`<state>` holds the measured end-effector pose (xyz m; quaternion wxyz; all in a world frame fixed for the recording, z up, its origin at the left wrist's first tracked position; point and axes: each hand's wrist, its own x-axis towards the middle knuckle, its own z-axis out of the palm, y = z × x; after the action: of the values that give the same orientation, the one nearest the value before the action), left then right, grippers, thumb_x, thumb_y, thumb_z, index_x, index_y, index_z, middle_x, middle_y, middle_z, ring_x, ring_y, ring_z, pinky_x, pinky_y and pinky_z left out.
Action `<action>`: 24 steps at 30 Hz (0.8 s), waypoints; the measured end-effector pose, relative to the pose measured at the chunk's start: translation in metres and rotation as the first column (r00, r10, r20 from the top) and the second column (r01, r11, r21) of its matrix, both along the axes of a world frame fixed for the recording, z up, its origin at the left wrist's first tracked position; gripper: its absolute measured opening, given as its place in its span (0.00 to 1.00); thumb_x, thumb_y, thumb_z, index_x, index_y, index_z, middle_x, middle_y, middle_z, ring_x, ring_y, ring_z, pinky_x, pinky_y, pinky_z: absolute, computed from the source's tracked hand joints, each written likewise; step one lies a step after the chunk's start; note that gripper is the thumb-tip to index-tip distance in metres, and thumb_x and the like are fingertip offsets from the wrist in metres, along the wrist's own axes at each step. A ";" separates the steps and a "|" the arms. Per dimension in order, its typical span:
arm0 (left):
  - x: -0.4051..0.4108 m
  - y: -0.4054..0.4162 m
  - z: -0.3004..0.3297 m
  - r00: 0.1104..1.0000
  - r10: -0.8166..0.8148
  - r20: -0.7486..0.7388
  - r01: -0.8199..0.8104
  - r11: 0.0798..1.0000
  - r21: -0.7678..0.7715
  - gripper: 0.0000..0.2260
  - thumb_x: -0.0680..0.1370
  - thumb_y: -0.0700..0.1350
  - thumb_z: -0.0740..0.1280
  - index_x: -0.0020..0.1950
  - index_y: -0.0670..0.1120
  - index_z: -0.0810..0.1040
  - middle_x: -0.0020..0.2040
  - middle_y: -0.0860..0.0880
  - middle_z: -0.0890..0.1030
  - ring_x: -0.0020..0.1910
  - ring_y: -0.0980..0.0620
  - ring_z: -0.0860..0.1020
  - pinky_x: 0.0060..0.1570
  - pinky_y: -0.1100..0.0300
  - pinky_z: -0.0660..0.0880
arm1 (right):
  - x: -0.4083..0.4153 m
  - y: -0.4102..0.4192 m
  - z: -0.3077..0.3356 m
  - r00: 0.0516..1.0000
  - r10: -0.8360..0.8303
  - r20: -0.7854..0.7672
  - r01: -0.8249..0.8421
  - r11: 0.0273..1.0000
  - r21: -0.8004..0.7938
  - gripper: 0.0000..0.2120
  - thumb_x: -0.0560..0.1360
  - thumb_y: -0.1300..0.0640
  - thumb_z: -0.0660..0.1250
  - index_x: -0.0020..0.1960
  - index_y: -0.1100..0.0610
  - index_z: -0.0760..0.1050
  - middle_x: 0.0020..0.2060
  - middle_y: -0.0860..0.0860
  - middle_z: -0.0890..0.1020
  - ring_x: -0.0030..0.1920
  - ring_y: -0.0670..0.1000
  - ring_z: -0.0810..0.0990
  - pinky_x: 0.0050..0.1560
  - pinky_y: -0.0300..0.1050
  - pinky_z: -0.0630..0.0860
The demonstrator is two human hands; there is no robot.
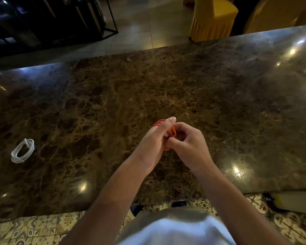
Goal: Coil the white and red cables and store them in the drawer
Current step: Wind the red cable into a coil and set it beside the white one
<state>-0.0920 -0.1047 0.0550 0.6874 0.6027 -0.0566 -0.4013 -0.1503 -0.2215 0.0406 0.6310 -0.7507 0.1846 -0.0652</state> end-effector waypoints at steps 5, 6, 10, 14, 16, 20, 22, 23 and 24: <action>-0.006 0.004 -0.007 0.987 -0.156 0.048 0.153 0.986 0.062 0.32 0.78 0.58 0.66 0.78 0.44 0.68 0.68 0.45 0.78 0.68 0.54 0.75 0.71 0.56 0.70 | -0.004 -0.006 0.001 0.999 0.045 -0.030 -0.045 0.999 -0.005 0.12 0.71 0.66 0.71 0.48 0.51 0.85 0.39 0.51 0.87 0.41 0.52 0.86 0.47 0.56 0.85; -0.006 0.005 -0.007 0.985 -0.174 0.024 0.172 0.984 0.041 0.33 0.78 0.58 0.66 0.78 0.43 0.67 0.68 0.45 0.78 0.68 0.53 0.75 0.71 0.56 0.70 | -0.005 -0.008 0.002 0.997 0.056 -0.050 -0.055 0.998 0.026 0.13 0.69 0.67 0.71 0.47 0.51 0.86 0.39 0.51 0.87 0.42 0.53 0.87 0.49 0.58 0.85; -0.004 0.010 -0.012 0.979 -0.199 -0.053 0.196 0.979 -0.048 0.48 0.68 0.66 0.78 0.80 0.44 0.64 0.71 0.46 0.77 0.72 0.53 0.75 0.72 0.57 0.71 | -0.007 -0.017 0.007 0.985 0.155 -0.080 -0.147 0.985 0.091 0.11 0.67 0.70 0.73 0.44 0.57 0.86 0.38 0.46 0.85 0.41 0.52 0.84 0.51 0.56 0.84; 0.006 0.020 -0.006 0.969 -0.234 -0.083 0.223 0.967 -0.120 0.41 0.74 0.63 0.74 0.79 0.43 0.67 0.72 0.44 0.77 0.72 0.50 0.75 0.69 0.59 0.73 | -0.011 -0.015 0.012 0.967 0.249 -0.055 -0.250 0.968 -0.005 0.06 0.72 0.67 0.71 0.39 0.60 0.83 0.40 0.48 0.81 0.37 0.44 0.78 0.40 0.45 0.75; 0.010 0.024 -0.003 0.966 -0.250 -0.069 0.241 0.964 -0.113 0.41 0.74 0.64 0.73 0.79 0.42 0.68 0.73 0.45 0.77 0.73 0.50 0.75 0.69 0.59 0.73 | -0.011 -0.008 0.014 0.961 0.271 -0.046 -0.274 0.959 -0.066 0.07 0.74 0.62 0.69 0.38 0.60 0.81 0.40 0.50 0.79 0.36 0.45 0.74 0.39 0.46 0.72; 0.007 0.022 -0.006 0.977 -0.207 -0.045 0.205 0.978 -0.029 0.43 0.70 0.68 0.74 0.78 0.45 0.69 0.75 0.47 0.75 0.74 0.53 0.74 0.76 0.53 0.68 | -0.010 -0.003 0.014 0.942 0.332 -0.035 -0.334 0.941 -0.049 0.10 0.73 0.51 0.67 0.41 0.57 0.81 0.45 0.51 0.80 0.44 0.53 0.79 0.47 0.58 0.77; 0.004 0.022 -0.007 0.982 -0.187 -0.039 0.187 0.982 -0.010 0.42 0.72 0.68 0.73 0.79 0.46 0.69 0.76 0.49 0.74 0.76 0.54 0.72 0.79 0.50 0.64 | -0.011 -0.001 0.013 0.942 0.337 -0.014 -0.337 0.939 -0.064 0.14 0.77 0.49 0.67 0.46 0.61 0.80 0.47 0.56 0.80 0.47 0.59 0.79 0.52 0.65 0.78; 0.003 0.021 -0.009 0.984 -0.176 -0.037 0.176 0.984 -0.008 0.45 0.70 0.70 0.73 0.79 0.46 0.68 0.76 0.50 0.73 0.76 0.54 0.71 0.79 0.50 0.63 | -0.012 -0.001 0.011 0.944 0.329 0.004 -0.328 0.942 -0.069 0.13 0.78 0.50 0.68 0.46 0.61 0.80 0.46 0.57 0.80 0.47 0.59 0.79 0.52 0.66 0.78; 0.002 0.021 -0.009 0.986 -0.160 -0.046 0.160 0.987 -0.013 0.48 0.68 0.71 0.74 0.79 0.46 0.68 0.76 0.50 0.73 0.77 0.53 0.71 0.79 0.49 0.63 | -0.013 -0.001 0.010 0.947 0.320 0.014 -0.318 0.945 -0.071 0.12 0.80 0.51 0.69 0.47 0.60 0.80 0.45 0.56 0.80 0.46 0.59 0.78 0.51 0.65 0.78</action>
<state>-0.0902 -0.0834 0.0456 0.6568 0.5835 -0.0905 -0.4690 -0.1635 -0.2220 0.0503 0.6098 -0.7906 0.0503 0.0220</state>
